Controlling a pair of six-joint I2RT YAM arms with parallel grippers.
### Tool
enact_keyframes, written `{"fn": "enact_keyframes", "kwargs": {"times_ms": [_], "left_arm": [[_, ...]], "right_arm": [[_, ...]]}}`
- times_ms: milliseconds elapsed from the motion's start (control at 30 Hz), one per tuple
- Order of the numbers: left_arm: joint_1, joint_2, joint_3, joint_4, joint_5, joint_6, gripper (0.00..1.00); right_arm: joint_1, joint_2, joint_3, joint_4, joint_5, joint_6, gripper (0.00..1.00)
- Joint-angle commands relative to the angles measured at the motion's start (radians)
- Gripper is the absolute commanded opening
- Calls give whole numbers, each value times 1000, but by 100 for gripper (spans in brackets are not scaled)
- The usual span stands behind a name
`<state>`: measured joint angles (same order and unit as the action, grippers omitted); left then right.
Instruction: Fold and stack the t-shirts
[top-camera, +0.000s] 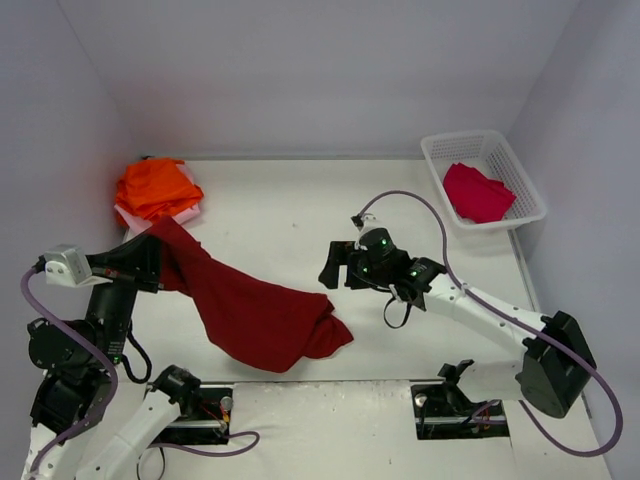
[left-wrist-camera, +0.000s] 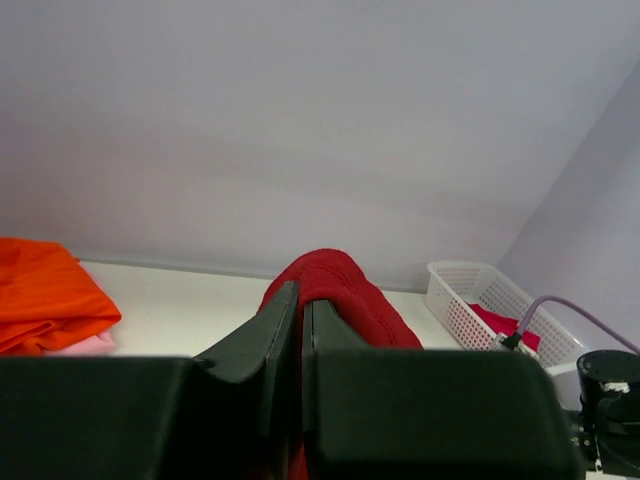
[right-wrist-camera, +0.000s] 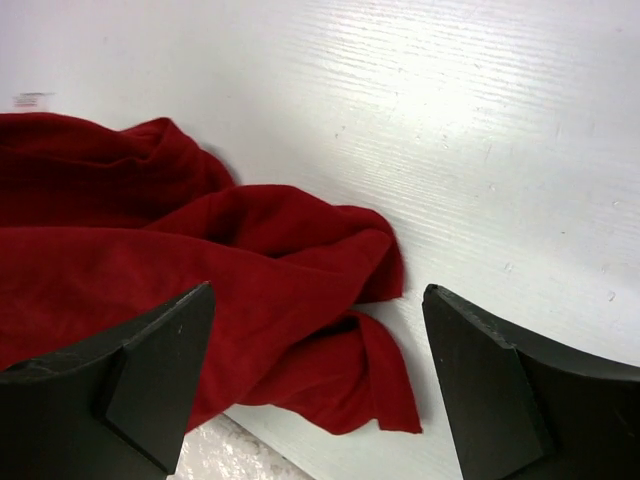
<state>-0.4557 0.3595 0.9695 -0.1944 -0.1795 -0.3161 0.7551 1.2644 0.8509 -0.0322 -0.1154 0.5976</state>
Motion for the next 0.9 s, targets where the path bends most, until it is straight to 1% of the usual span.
{"fn": "enact_keyframes", "kwargs": {"times_ms": [0, 333, 467, 633, 733, 867], "left_arm": [[6, 4, 46, 43, -43, 23, 0], [5, -33, 75, -10, -87, 43, 0], [3, -42, 75, -16, -89, 38, 0], [2, -42, 63, -10, -87, 31, 0], [0, -39, 55, -4, -84, 25, 0], [0, -34, 48, 0, -83, 20, 0]], "right_arm": [[-14, 23, -35, 135, -35, 36, 81], [-33, 98, -133, 276, -96, 62, 79], [-33, 154, -159, 404, -158, 82, 76], [-31, 254, -159, 526, -231, 93, 69], [-27, 292, -141, 575, -262, 90, 68], [-10, 296, -118, 621, -282, 84, 67]]}}
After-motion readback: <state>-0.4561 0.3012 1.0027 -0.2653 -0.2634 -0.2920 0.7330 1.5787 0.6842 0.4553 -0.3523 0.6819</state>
